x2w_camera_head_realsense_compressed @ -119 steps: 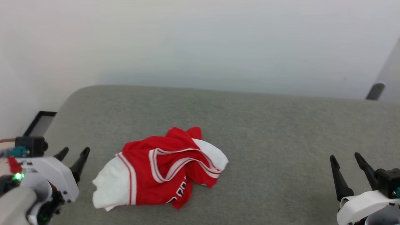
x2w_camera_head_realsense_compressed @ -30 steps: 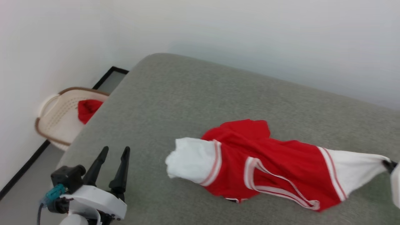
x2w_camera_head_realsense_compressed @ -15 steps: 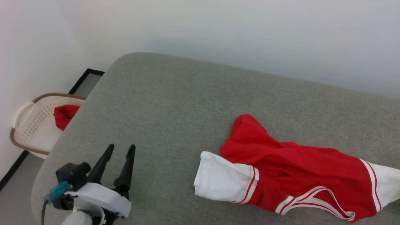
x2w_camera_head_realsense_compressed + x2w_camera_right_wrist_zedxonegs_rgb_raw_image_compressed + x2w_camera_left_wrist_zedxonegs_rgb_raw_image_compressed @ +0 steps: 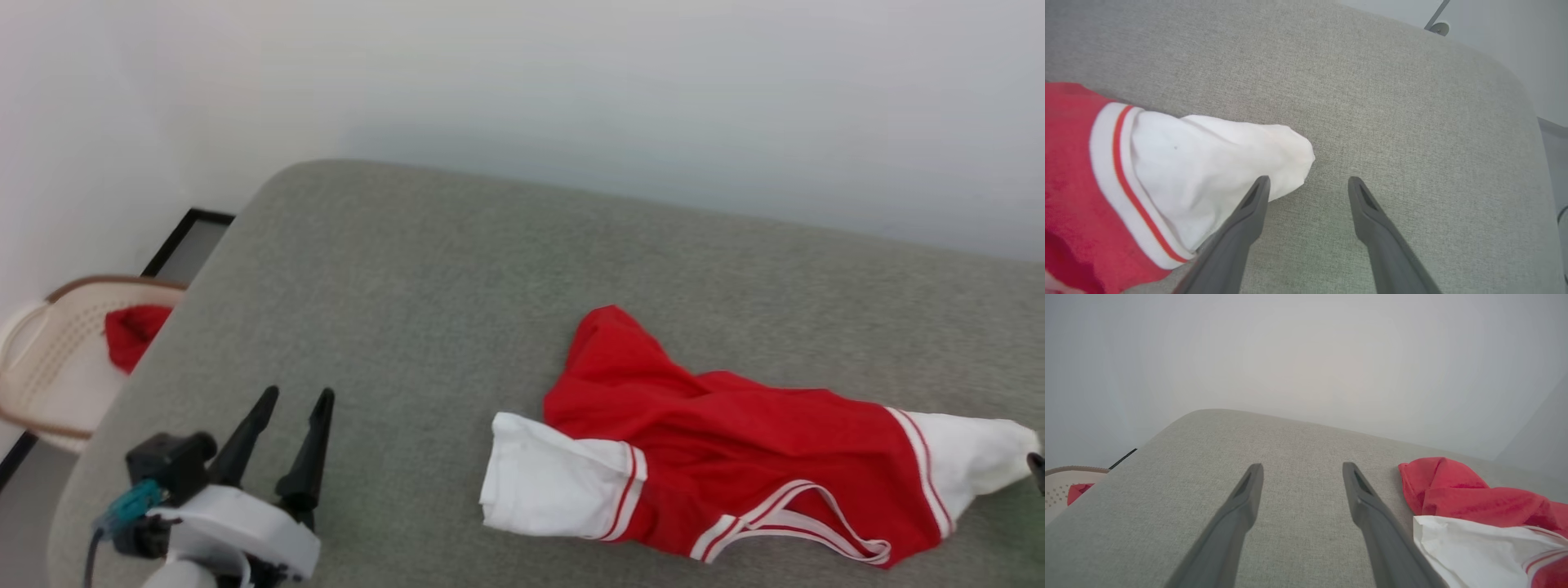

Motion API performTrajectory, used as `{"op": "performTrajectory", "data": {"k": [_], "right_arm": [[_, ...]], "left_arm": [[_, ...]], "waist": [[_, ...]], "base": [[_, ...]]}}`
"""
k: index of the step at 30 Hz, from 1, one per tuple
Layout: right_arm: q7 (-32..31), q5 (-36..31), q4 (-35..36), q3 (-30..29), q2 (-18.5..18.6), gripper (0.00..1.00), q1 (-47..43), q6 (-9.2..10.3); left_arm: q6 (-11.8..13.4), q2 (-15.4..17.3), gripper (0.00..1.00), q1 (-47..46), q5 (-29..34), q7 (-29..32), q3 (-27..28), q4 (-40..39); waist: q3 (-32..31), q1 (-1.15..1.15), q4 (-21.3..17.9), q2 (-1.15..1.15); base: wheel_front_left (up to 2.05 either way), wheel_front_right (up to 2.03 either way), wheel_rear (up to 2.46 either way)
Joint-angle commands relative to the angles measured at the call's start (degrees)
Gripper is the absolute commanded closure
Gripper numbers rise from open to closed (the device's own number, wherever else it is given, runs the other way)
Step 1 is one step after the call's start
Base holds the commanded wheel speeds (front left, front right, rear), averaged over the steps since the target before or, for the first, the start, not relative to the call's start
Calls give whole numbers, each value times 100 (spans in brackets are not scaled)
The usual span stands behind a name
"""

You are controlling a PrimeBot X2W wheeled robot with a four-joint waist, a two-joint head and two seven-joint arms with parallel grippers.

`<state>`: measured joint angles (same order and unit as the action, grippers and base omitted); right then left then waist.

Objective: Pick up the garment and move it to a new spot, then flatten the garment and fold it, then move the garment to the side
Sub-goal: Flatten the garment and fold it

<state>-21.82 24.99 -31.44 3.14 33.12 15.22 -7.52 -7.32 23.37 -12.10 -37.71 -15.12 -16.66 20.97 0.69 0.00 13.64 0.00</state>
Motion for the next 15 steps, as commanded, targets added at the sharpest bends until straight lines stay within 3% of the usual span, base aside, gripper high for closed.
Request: {"op": "performTrajectory", "data": {"k": [1,8,15], "right_arm": [[44,-15,14,38,-19,0,51,6],[438,-58,497,185,-84,0,-14,6],[1088,-216,1147,-58,-307,0,-401,6]], "left_arm": [[-19,22,0,89,5,4,31,-16],[40,95,0,501,93,4,475,-197],[58,91,0,911,164,4,748,-475]], "waist": [[-162,0,-185,0],[-394,0,-740,0],[-483,0,-1128,0]], "base": [[0,0,0],[0,0,0],[0,0,0]]}}
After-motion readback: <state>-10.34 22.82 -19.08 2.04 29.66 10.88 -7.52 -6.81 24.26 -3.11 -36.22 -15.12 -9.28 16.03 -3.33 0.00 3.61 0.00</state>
